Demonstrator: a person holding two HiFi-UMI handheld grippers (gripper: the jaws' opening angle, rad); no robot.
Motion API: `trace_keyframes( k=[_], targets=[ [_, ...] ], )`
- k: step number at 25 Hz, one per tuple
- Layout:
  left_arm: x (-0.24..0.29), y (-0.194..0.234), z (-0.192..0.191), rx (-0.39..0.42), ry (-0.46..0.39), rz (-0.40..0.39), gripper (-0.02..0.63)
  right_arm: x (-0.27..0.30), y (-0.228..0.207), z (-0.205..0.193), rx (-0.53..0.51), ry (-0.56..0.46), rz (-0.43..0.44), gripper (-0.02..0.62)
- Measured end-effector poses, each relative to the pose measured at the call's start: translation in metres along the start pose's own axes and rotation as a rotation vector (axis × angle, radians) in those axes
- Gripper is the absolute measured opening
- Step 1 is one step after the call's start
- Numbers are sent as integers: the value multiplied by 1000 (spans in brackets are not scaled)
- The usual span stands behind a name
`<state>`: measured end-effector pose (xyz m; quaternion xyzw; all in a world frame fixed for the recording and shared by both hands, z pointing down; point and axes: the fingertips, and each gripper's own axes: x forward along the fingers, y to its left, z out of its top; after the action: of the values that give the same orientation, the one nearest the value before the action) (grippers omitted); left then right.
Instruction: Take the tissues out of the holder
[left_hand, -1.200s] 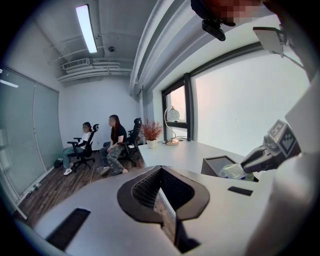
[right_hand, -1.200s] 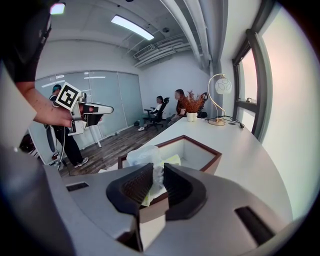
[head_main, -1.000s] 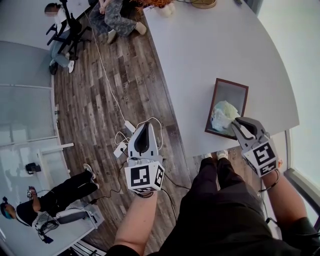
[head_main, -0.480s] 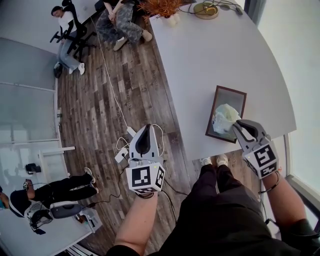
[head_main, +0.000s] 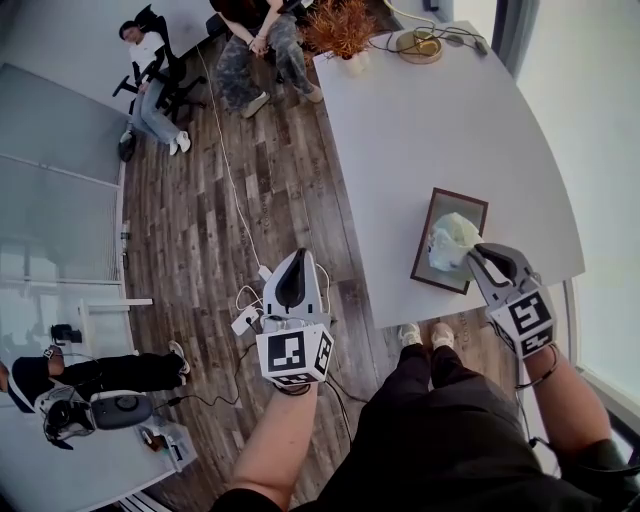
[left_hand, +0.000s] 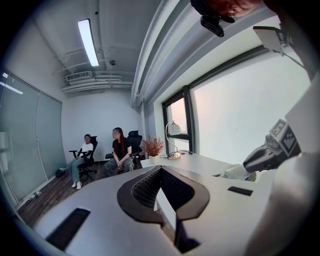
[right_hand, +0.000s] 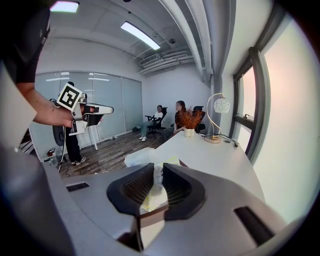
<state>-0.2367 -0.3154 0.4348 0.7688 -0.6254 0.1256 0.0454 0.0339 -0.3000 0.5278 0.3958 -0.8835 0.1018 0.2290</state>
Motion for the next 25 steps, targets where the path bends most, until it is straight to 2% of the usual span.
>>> trace_keyframes(
  k=[10, 25],
  targets=[
    [-16, -1, 31, -9, -59, 25, 5, -16, -7, 24, -31, -40, -15, 64],
    [-27, -2, 89, 10, -155, 31, 5, -43, -21, 84, -65, -141, -61, 64]
  ],
)
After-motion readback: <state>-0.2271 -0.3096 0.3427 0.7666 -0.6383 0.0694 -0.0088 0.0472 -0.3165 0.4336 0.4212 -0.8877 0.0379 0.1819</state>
